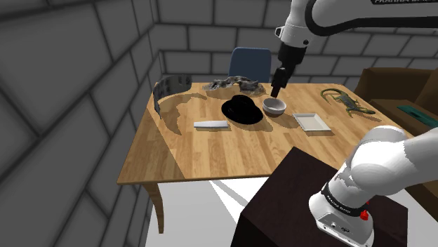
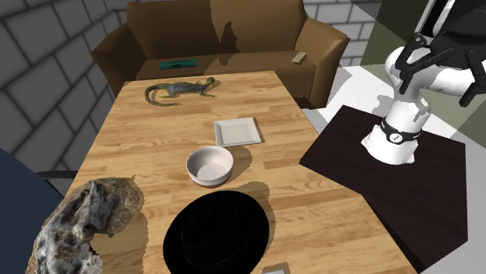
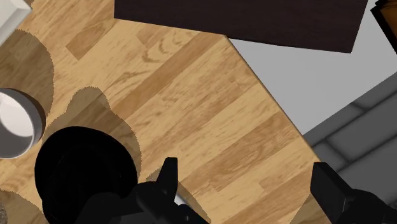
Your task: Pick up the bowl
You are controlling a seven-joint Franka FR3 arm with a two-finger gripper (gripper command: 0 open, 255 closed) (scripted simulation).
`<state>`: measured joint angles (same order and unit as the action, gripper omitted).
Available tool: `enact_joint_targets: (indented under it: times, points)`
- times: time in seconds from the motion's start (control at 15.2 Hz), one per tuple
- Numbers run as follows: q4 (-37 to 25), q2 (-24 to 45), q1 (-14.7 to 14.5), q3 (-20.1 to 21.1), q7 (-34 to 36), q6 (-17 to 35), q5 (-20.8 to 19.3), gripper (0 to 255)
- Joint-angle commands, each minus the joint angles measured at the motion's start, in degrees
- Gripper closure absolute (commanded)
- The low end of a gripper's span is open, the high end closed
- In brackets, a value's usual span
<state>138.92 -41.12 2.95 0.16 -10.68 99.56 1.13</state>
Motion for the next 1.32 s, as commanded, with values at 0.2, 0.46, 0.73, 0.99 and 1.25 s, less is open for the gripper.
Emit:
enact_joint_targets:
  times: [0.2, 0.46, 0.73, 0.99, 1.25]
  points:
    - [2.90, 5.02, 2.18, -3.40, -4.03, 7.93, -3.33, 0]
    - [4.11, 10.12, 3.88, -6.07, -6.92, 14.37, -5.67, 0]
    - [4.12, 16.27, 5.45, -8.75, -9.70, 20.78, -7.62, 0]
    - [2.91, 23.28, 6.84, -11.38, -12.50, 26.93, -8.94, 0]
    - [0.53, 30.93, 8.04, -13.84, -15.49, 32.61, -9.35, 0]
